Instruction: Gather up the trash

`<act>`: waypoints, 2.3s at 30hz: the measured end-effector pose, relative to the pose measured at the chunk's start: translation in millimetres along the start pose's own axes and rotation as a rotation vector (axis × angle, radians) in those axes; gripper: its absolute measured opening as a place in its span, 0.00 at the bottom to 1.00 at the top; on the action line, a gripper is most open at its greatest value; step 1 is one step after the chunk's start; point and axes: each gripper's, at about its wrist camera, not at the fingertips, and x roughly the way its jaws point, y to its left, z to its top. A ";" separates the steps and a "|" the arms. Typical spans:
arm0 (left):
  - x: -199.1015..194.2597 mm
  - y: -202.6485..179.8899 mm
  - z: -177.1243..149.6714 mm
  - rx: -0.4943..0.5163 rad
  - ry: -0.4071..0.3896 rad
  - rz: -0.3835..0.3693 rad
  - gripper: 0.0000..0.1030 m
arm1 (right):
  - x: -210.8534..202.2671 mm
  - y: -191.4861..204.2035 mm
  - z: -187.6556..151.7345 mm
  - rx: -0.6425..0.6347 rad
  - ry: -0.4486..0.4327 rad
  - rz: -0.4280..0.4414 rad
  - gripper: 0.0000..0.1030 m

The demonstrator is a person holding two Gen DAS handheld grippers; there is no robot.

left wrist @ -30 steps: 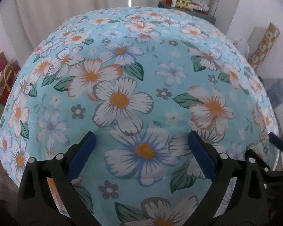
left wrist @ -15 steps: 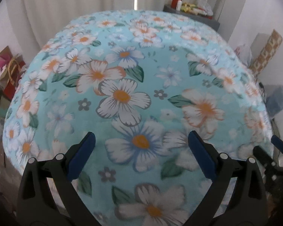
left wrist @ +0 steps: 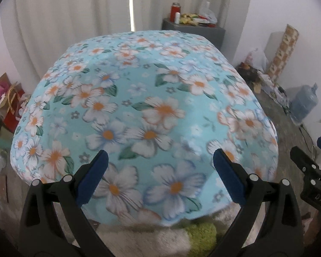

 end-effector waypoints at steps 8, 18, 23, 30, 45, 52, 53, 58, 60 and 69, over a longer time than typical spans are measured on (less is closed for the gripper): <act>-5.7 -13.9 -0.9 0.034 -0.011 -0.008 0.91 | -6.2 -9.0 -7.1 -0.001 -0.008 -0.056 0.94; -10.5 -24.5 3.0 0.067 -0.036 0.004 0.91 | -5.1 -27.7 -6.4 0.020 -0.001 -0.094 0.94; -8.3 -29.1 3.1 0.085 -0.036 0.013 0.91 | -4.9 -38.0 -6.5 0.039 -0.002 -0.107 0.94; -8.0 -34.9 5.0 0.098 -0.044 0.019 0.91 | -1.3 -47.2 -8.2 0.061 0.004 -0.112 0.94; -5.5 -42.4 4.7 0.116 -0.032 0.016 0.91 | 2.1 -50.1 -9.4 0.073 0.008 -0.102 0.94; -5.6 -43.5 4.9 0.116 -0.033 0.016 0.91 | 1.1 -52.0 -9.6 0.074 0.002 -0.105 0.94; -5.4 -43.5 4.9 0.115 -0.033 0.016 0.91 | 1.0 -52.0 -9.5 0.074 0.002 -0.105 0.94; -5.8 -43.1 5.4 0.114 -0.034 0.017 0.91 | 0.4 -52.3 -9.1 0.074 0.001 -0.104 0.94; -5.3 -43.0 5.6 0.114 -0.034 0.018 0.91 | 0.4 -52.6 -9.0 0.073 0.002 -0.105 0.94; -4.9 -42.0 6.3 0.116 -0.033 0.017 0.91 | 0.2 -52.4 -9.1 0.074 0.002 -0.104 0.94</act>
